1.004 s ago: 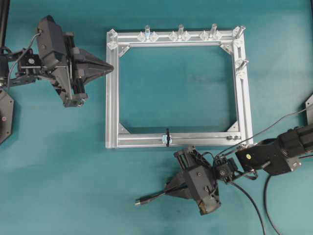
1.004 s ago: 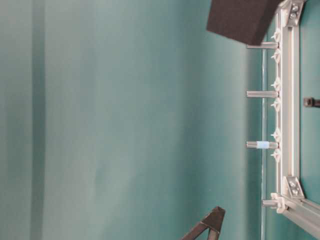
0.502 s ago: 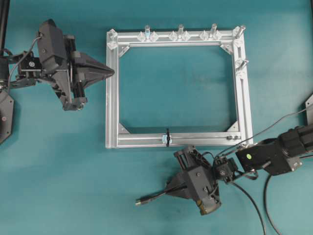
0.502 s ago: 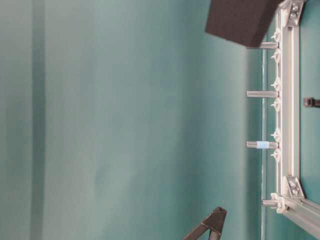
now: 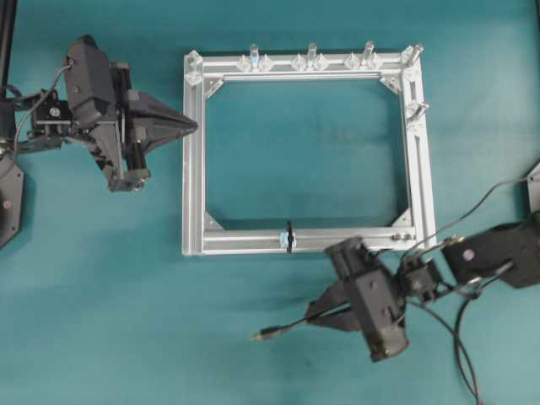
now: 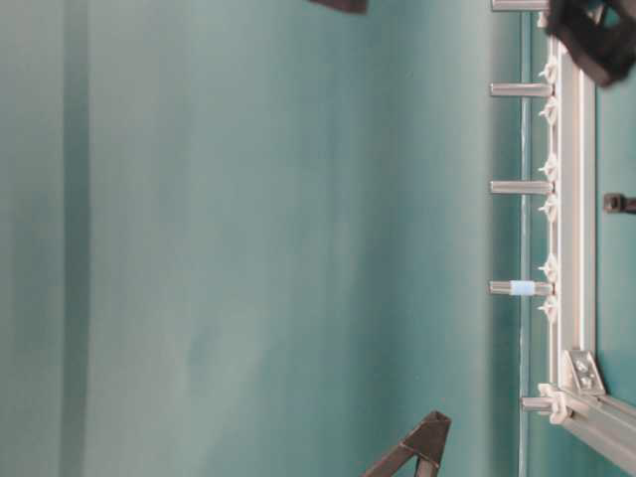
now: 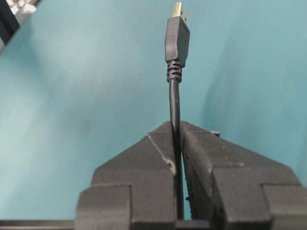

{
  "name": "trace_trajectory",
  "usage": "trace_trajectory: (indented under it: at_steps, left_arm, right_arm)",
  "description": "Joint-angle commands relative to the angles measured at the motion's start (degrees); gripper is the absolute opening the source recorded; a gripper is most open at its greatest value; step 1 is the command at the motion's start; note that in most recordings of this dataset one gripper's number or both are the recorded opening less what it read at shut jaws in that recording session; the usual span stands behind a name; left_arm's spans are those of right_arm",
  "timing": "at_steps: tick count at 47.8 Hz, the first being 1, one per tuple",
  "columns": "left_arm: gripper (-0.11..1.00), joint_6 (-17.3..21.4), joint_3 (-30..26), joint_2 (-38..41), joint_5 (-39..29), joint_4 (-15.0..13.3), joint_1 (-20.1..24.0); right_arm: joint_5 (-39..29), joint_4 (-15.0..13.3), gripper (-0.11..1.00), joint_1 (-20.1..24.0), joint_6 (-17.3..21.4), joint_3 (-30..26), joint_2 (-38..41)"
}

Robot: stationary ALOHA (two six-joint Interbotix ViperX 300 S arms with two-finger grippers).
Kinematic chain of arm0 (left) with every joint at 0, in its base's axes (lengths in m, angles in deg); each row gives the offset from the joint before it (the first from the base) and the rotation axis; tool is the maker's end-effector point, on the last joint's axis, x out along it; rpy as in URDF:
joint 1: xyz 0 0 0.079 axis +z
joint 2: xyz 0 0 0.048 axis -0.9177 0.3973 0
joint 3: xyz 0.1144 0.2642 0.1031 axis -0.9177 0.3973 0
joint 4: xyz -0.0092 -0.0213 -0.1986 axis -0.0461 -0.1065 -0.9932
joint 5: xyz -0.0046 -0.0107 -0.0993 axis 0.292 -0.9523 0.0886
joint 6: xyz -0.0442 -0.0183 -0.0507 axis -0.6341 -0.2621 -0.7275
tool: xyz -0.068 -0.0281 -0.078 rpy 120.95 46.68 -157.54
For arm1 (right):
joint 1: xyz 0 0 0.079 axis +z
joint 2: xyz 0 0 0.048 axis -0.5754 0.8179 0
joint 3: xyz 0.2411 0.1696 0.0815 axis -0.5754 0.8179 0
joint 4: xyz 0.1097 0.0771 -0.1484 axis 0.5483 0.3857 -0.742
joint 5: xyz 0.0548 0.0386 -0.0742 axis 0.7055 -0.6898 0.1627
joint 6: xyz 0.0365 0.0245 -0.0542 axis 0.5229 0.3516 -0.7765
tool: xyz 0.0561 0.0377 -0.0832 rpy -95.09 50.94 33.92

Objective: Insert the wire through the string loop located in the center.
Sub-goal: 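Lift the cable and carry it right toward the frame's bottom rail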

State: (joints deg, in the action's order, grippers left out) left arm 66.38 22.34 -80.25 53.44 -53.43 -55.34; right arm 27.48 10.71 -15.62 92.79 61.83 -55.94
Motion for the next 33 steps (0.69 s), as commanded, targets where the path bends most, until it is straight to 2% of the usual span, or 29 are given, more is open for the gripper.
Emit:
trace_trajectory:
  at_steps: [1, 9, 33]
  left_arm:
    - [0.01, -0.26, -0.97, -0.70, 0.26, 0.09, -0.26]
    - [0.01, -0.26, -0.79, -0.70, 0.26, 0.00, -0.26]
    - [0.01, -0.26, -0.70, -0.70, 0.26, 0.00, -0.26]
  right_arm:
    - [-1.32, 2.02, 0.07, 0.18, 0.09, 1.14, -3.43]
    - [-2.55, 3.60, 0.07, 0.18, 0.09, 3.69, -6.50]
    - [-11.87, 3.69, 0.07, -1.23, 0.09, 9.84, -16.70]
